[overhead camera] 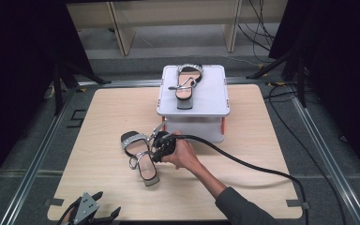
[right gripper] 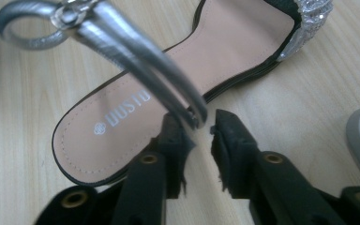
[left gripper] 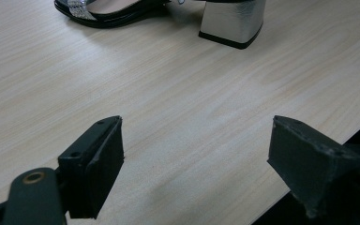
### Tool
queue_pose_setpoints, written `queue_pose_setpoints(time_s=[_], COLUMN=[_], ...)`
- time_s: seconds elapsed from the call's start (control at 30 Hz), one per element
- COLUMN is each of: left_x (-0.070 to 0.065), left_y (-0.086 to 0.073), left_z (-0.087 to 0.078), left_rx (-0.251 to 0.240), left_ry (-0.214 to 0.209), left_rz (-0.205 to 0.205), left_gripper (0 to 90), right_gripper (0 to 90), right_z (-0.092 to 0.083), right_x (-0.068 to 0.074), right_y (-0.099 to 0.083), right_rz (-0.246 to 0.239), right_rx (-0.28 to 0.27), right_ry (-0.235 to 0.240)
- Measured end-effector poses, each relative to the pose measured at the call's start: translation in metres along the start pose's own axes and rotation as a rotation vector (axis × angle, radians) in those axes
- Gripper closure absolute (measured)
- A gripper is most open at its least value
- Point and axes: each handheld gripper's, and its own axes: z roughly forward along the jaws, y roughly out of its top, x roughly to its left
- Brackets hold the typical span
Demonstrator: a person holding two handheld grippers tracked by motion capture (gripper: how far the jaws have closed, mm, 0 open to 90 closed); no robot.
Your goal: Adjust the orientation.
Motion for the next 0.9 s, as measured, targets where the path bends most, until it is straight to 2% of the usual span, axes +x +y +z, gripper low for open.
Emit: queue_pose_setpoints(time_s=[0.2,0.3,0.37,0.43,0.5,0.53,0.6,0.63,0.67,0.73,0.8,0.9], left_x=[-0.0001,-0.0006,-0.0005,0.0002,0.0000,-0.0002,-0.0005,-0.0009,0.0002,-0.0001,0.0000,0.0000], left_y=[0.0002,0.0003,0.0004,0.0003,0.0003,0.0003,0.0004,0.0005,0.0005,0.0003,0.0005,0.0002], left_z=[0.0000,0.0003,0.0002,0.0001,0.0003,0.0005,0.0005,0.0008,0.0005,0.0005,0.0003,0.0004], left_rx=[0.000,-0.003,-0.003,0.004,0.002,0.002,0.000,-0.008,0.008,0.006,0.002,0.006], left_ry=[0.002,-0.001,-0.001,0.002,0.001,-0.001,-0.002,-0.004,0.004,0.006,0.000,0.002], left_rz=[0.001,-0.001,-0.001,0.004,0.002,0.002,-0.004,-0.008,0.009,0.008,0.004,0.003], left_gripper=[17.8,17.8,17.8,17.8,17.8,17.8,17.8,17.8,17.8,17.8,17.8,17.8], right_gripper=[73.9,74.6,77.1,78.2,79.2,79.7,80.5,80.9,81.2,81.9,82.5,83.2], right_z=[0.0033,0.0058,0.0062,0.0062,0.0070,0.0070,0.0072,0.0068,0.0071,0.0069,0.0067,0.0060], right_x=[0.0010,0.0021,0.0016,-0.0004,-0.0050,-0.0047,-0.0056,-0.0054,-0.0057,-0.0062,-0.0062,-0.0050], right_y=[0.0025,0.0056,0.0080,0.0087,0.0087,0.0088,0.0091,0.0092,0.0092,0.0097,0.0097,0.0102], right_rz=[-0.011,-0.034,-0.048,-0.039,-0.061,-0.048,-0.067,-0.061,-0.054,-0.052,-0.058,-0.051], right_rx=[-0.008,0.011,0.024,0.038,0.053,0.055,0.056,0.058,0.060,0.057,0.062,0.049], right_ry=[-0.006,-0.023,-0.016,0.001,0.011,0.014,0.017,0.020,0.027,0.047,0.030,0.040])
